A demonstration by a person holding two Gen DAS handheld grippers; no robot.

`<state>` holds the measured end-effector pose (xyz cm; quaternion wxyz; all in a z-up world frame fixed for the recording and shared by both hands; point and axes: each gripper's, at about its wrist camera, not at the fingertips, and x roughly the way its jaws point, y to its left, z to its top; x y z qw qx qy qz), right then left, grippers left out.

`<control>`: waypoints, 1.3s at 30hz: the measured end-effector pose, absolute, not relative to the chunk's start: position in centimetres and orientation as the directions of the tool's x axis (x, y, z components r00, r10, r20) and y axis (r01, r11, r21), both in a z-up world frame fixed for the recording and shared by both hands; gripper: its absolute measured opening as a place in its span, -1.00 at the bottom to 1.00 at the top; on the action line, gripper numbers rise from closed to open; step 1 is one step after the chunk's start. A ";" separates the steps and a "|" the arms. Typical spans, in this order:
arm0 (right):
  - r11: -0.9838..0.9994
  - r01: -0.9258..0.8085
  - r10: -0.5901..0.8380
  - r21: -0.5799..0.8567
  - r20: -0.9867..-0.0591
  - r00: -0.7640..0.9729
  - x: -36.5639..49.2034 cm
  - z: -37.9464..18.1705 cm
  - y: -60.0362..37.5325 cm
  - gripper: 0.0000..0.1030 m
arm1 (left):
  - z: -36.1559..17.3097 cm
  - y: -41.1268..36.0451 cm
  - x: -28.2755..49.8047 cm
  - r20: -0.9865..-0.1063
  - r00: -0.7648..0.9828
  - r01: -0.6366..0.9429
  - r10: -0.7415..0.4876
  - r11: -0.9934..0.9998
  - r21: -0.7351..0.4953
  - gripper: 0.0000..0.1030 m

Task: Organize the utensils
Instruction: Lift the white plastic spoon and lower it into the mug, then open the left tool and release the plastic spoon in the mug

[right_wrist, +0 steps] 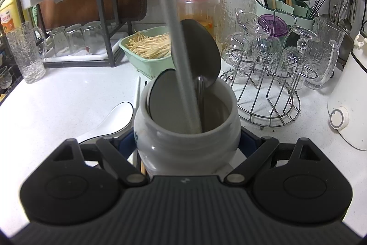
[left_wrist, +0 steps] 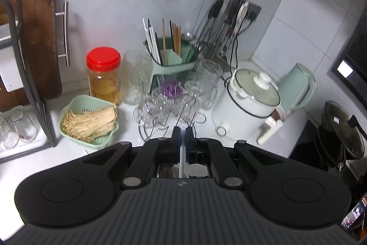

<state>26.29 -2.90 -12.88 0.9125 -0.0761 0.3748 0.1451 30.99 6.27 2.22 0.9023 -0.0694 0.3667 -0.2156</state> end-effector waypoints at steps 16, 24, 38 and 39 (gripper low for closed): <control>0.942 -0.334 0.217 -0.031 -0.703 0.677 26.3 -13.0 -2.9 0.77 | -0.4 5.3 33.1 -0.722 0.539 0.330 -0.434 0.897 -0.293 -0.90; 0.944 -0.329 0.213 -0.031 -0.704 0.677 26.3 -12.9 -2.8 0.77 | 0.7 6.0 32.6 -0.709 0.567 0.329 -0.418 0.905 -0.270 -0.90; 0.944 -0.329 0.204 -0.034 -0.724 0.659 26.7 -12.8 -2.7 0.77 | 3.0 11.3 29.5 -0.642 0.677 0.246 -0.361 0.932 -0.265 -0.53; 0.943 -0.330 0.203 -0.035 -0.726 0.657 26.7 -12.8 -2.7 0.77 | 2.8 11.9 29.3 -0.642 0.681 0.234 -0.351 0.936 -0.264 -0.53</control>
